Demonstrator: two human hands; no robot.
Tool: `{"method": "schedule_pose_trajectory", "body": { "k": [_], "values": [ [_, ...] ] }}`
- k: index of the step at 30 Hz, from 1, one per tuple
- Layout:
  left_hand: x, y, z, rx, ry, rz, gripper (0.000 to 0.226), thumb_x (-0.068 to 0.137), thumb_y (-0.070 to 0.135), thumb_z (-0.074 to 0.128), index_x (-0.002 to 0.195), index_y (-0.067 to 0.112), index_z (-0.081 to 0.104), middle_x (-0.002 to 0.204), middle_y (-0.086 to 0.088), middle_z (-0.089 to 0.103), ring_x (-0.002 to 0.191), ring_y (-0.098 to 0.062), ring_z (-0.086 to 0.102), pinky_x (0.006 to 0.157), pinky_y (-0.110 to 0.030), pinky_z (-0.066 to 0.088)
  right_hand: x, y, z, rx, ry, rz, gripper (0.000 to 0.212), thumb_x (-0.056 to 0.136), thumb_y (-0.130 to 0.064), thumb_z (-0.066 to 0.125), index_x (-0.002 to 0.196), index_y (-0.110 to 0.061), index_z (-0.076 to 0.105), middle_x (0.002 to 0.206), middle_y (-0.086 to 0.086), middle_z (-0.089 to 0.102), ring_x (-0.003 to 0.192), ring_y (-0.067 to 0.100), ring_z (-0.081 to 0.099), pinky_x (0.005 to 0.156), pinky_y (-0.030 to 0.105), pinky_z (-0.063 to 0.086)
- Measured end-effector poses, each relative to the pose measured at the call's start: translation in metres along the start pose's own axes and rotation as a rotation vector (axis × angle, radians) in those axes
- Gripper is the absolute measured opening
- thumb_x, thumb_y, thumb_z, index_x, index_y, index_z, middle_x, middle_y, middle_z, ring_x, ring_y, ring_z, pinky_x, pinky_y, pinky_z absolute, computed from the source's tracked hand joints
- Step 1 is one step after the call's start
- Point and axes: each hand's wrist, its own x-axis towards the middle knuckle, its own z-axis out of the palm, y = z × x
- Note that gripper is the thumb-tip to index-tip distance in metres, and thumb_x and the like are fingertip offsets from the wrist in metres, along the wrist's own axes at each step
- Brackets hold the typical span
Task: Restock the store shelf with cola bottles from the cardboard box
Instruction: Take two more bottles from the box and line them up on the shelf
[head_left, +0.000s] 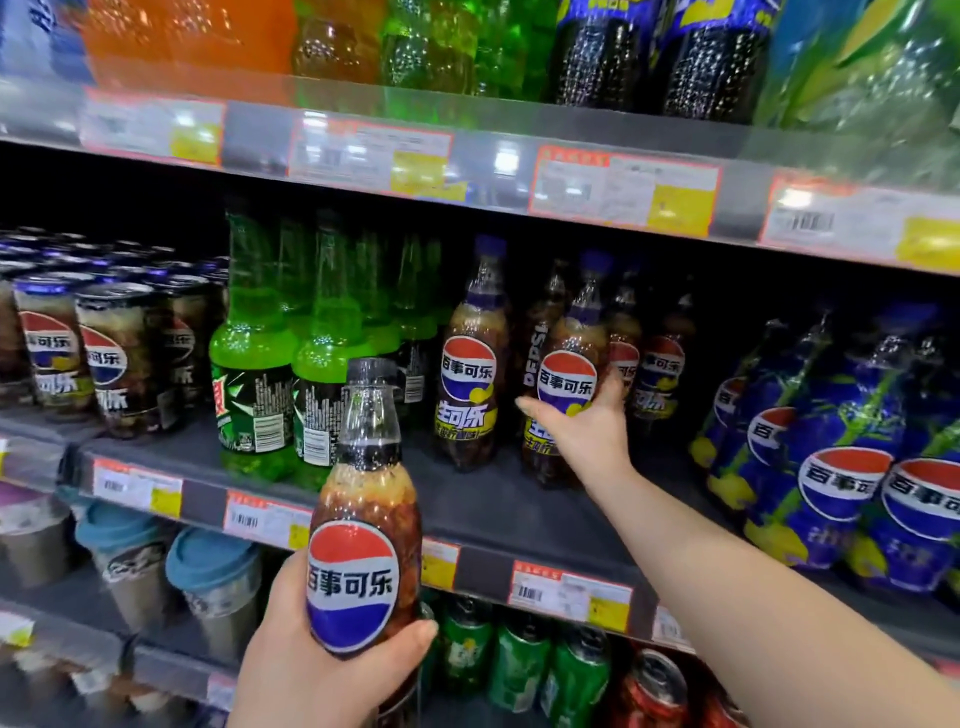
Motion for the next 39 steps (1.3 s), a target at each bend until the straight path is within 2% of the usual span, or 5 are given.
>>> {"method": "schedule_pose_trajectory", "body": {
  "k": [7, 22, 28, 31, 39],
  "values": [
    [0.0, 0.004, -0.002, 0.014, 0.02, -0.043, 0.077, 0.045, 0.012, 0.091, 0.11, 0.029, 0.051, 0.09, 0.019, 0.061, 0.079, 0.007, 0.049, 0.081, -0.03, 0.036, -0.006, 0.007, -0.007, -0.081, 0.035, -0.031, 0.109, 0.052, -0.032, 0.087, 0.141, -0.022, 0.025, 0.136, 0.008, 0.046, 0.125, 0.025, 0.047, 0.104, 0.039, 0.042],
    [0.013, 0.022, 0.018, 0.02, -0.101, 0.053, 0.062, 0.051, 0.016, 0.089, 0.098, 0.032, 0.051, 0.094, 0.011, 0.063, 0.083, 0.003, 0.055, 0.064, -0.015, 0.039, -0.01, -0.005, -0.011, -0.076, 0.01, 0.031, 0.094, 0.061, -0.037, 0.083, 0.137, -0.014, 0.033, 0.132, 0.009, 0.049, 0.12, 0.025, 0.051, 0.099, 0.042, 0.047],
    [0.026, 0.049, 0.062, 0.02, -0.202, 0.166, 0.065, 0.053, 0.025, 0.086, 0.106, 0.03, 0.047, 0.096, 0.015, 0.061, 0.085, 0.003, 0.057, 0.065, -0.014, 0.043, -0.042, -0.037, -0.067, 0.035, -0.064, -0.012, 0.045, 0.084, -0.041, 0.061, 0.123, -0.022, 0.048, 0.113, -0.005, 0.053, 0.097, 0.007, 0.054, 0.079, 0.019, 0.045],
    [0.034, 0.061, 0.092, 0.014, -0.251, 0.201, 0.068, 0.055, 0.027, 0.085, 0.109, 0.03, 0.045, 0.096, 0.018, 0.06, 0.084, 0.007, 0.056, 0.067, -0.012, 0.044, -0.062, -0.048, -0.086, 0.119, -0.243, 0.105, 0.029, 0.087, -0.051, 0.048, 0.11, -0.033, 0.053, 0.113, -0.011, 0.058, 0.107, 0.011, 0.056, 0.093, 0.034, 0.049],
    [0.029, 0.068, 0.148, 0.009, -0.413, 0.237, 0.062, 0.059, 0.02, 0.082, 0.102, 0.03, 0.038, 0.088, 0.015, 0.058, 0.082, -0.004, 0.062, 0.064, -0.019, 0.05, -0.083, -0.066, -0.109, 0.128, -0.359, 0.18, 0.064, 0.07, -0.04, 0.074, 0.125, -0.028, 0.044, 0.112, -0.007, 0.064, 0.098, 0.008, 0.063, 0.074, 0.022, 0.053]
  ]
}}
